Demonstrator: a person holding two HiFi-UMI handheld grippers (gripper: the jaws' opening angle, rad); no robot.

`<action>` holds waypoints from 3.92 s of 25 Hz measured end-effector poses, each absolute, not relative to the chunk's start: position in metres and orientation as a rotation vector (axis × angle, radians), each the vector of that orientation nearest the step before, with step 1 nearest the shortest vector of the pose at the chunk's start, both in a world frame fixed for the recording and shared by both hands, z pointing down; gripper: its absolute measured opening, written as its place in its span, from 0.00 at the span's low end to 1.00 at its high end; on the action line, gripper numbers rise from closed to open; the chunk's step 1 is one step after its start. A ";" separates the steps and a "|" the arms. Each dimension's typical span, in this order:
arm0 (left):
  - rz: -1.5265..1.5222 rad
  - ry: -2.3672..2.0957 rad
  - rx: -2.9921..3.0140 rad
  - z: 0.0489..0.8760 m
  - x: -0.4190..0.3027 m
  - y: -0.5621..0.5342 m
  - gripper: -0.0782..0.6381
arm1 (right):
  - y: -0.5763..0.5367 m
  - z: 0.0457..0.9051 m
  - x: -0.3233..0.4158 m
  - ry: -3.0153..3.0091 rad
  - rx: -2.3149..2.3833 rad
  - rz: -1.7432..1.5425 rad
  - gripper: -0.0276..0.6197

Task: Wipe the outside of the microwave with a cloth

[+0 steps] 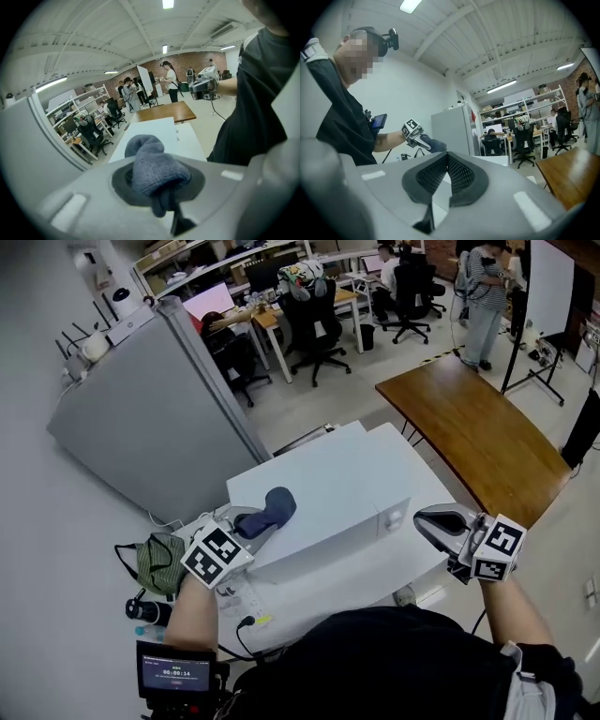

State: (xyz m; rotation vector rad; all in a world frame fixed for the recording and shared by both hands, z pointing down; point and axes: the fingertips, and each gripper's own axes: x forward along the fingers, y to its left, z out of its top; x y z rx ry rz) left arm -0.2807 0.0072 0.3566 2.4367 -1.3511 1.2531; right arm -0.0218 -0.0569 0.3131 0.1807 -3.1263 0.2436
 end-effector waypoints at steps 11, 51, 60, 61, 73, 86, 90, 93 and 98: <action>1.632 -1.032 2.233 0.385 -0.198 -0.244 0.19 | -0.237 0.378 0.081 -3.173 0.151 0.459 0.05; 2.165 0.006 1.586 0.516 -0.118 -0.334 0.19 | -0.294 0.474 0.164 -3.132 0.360 0.960 0.05; 2.326 0.116 1.356 0.523 -0.160 -0.291 0.18 | -0.302 0.459 0.135 -3.188 0.238 0.908 0.05; 2.326 0.152 1.339 0.537 -0.159 -0.291 0.18 | -0.303 0.463 0.139 -3.179 0.257 0.918 0.05; 2.341 0.393 1.153 0.704 -0.147 -0.261 0.18 | -0.283 0.519 0.218 -3.024 0.584 1.090 0.05; 2.434 0.279 1.445 0.487 -0.118 -0.256 0.18 | -0.297 0.448 0.140 -3.224 0.207 0.900 0.05; 2.431 0.331 1.387 0.526 -0.125 -0.254 0.18 | -0.300 0.456 0.137 -3.214 0.203 0.905 0.05; 2.454 0.444 1.307 0.575 -0.131 -0.257 0.17 | -0.301 0.468 0.151 -3.181 0.289 0.939 0.05; 2.405 0.562 1.189 0.663 -0.136 -0.241 0.17 | -0.293 0.504 0.194 -3.095 0.492 1.028 0.05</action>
